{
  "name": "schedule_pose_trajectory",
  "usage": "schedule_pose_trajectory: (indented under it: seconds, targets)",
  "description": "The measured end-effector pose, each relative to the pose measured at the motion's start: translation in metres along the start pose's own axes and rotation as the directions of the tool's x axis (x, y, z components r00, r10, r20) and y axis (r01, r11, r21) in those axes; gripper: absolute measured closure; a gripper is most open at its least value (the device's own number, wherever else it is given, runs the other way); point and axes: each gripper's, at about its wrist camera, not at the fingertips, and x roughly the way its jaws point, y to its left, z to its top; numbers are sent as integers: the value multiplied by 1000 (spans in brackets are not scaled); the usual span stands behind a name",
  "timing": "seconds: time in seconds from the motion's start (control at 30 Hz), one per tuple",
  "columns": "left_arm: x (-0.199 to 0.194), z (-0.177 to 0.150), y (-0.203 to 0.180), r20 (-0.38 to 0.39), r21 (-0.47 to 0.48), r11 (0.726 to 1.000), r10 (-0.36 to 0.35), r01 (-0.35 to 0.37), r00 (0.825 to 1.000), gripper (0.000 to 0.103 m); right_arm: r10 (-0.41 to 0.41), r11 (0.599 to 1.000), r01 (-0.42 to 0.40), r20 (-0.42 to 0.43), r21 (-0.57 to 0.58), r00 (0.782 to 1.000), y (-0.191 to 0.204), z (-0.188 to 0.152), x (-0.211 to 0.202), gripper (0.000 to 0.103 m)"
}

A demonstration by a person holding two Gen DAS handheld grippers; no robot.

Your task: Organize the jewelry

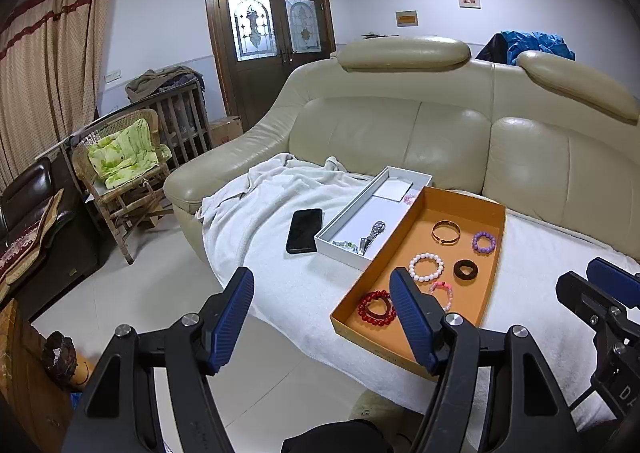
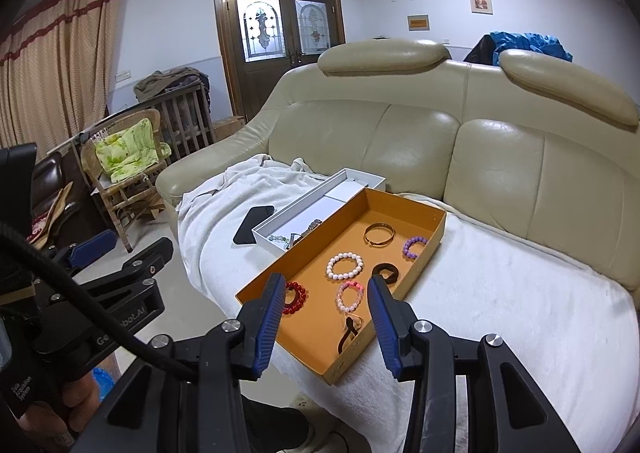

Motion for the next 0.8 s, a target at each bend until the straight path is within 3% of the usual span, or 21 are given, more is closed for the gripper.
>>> schedule_pose_trajectory:
  seconds: [0.8]
  targets:
    - [7, 5, -8, -7, 9, 1000, -4, 4, 1000, 32, 14, 1000, -13, -11, 25, 1000, -10, 4, 7, 56]
